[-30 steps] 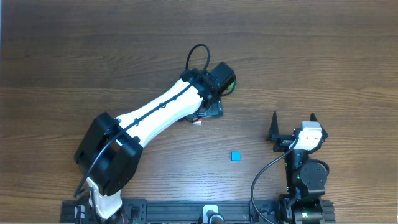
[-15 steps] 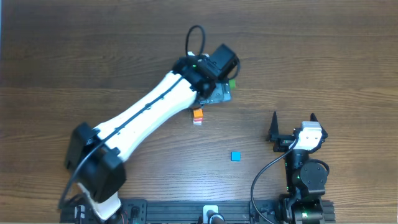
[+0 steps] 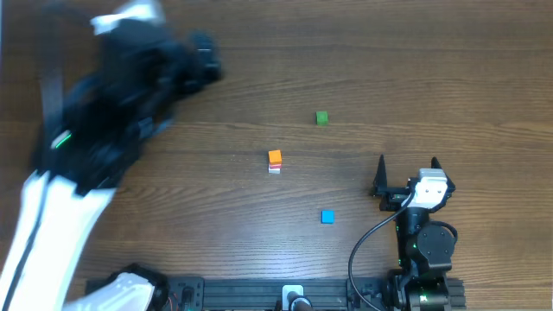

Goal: Stack Cubes

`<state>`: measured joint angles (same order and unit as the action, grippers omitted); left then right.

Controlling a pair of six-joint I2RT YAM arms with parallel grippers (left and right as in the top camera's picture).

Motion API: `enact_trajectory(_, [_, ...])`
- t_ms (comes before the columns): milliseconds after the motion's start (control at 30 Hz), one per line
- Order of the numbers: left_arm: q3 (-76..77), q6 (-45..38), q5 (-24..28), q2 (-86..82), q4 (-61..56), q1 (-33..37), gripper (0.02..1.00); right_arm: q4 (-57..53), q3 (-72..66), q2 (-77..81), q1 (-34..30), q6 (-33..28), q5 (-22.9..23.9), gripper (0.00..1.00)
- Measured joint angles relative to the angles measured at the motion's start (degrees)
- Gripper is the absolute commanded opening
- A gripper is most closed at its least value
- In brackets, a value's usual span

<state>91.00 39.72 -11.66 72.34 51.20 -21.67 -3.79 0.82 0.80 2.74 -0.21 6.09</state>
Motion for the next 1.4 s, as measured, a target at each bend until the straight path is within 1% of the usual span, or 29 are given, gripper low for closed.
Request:
enact_trajectory(133, [-13.22,-7.08,1.92,-15.39,-12.11,8.39,0.991,0.02,0.00,-0.04,0.00,-0.02,-0.02,0.993])
enact_trajectory(167, [-18.91,-9.42,3.37,-20.39,-16.57,10.71,0.989,0.04,0.00,-0.02,0.00,0.00,-0.02,0.993])
enact_trajectory(200, [-21.09,-10.45,3.80,-22.29,-17.66,11.56,0.989,0.00,0.00,0.00,0.00,-0.02,-0.04,0.991])
enact_trajectory(233, [-28.68,-13.64,5.66,-28.52,-20.90,14.25,0.989,0.02,0.00,0.00,0.00,0.02,-0.07,0.991])
enact_trajectory(333, [-39.89,-19.30,8.98,-37.22,-27.71,16.06,0.987,0.00,0.00,-0.04,-0.02,-0.04,-0.04,0.993])
enact_trajectory(467, [-54.77,-25.53,12.87,-47.65,-34.51,16.74,0.989,0.02,0.00,-0.07,-0.04,0.00,-0.02,0.993])
enact_trajectory(600, [-66.73,-29.38,14.97,-54.88,-42.73,16.74,0.978,0.02,0.00,-0.07,-0.04,0.00,-0.02,0.993])
enact_trajectory(733, [-77.31,-31.43,16.28,-60.83,-50.07,16.79,0.969,0.02,0.00,-0.07,-0.04,0.00,-0.02,0.991])
enact_trajectory(833, [-81.57,-32.04,16.70,-64.11,-52.54,16.79,0.974,0.04,-0.02,-0.07,-0.04,0.00,-0.04,0.991])
enact_trajectory(967, [-85.55,-32.37,17.31,-67.73,-52.72,17.31,0.998,0.02,-0.02,-0.07,-0.04,-0.04,-0.02,0.993])
enact_trajectory(1133, [-88.80,-32.48,18.14,-70.20,-52.65,19.04,0.996,0.02,-0.02,-0.07,-0.04,0.00,-0.04,0.991])
enact_trajectory(1400, [-90.31,-32.48,19.02,-71.45,-47.54,20.48,1.000,0.02,-0.02,-0.07,-0.04,-0.02,-0.02,0.993])
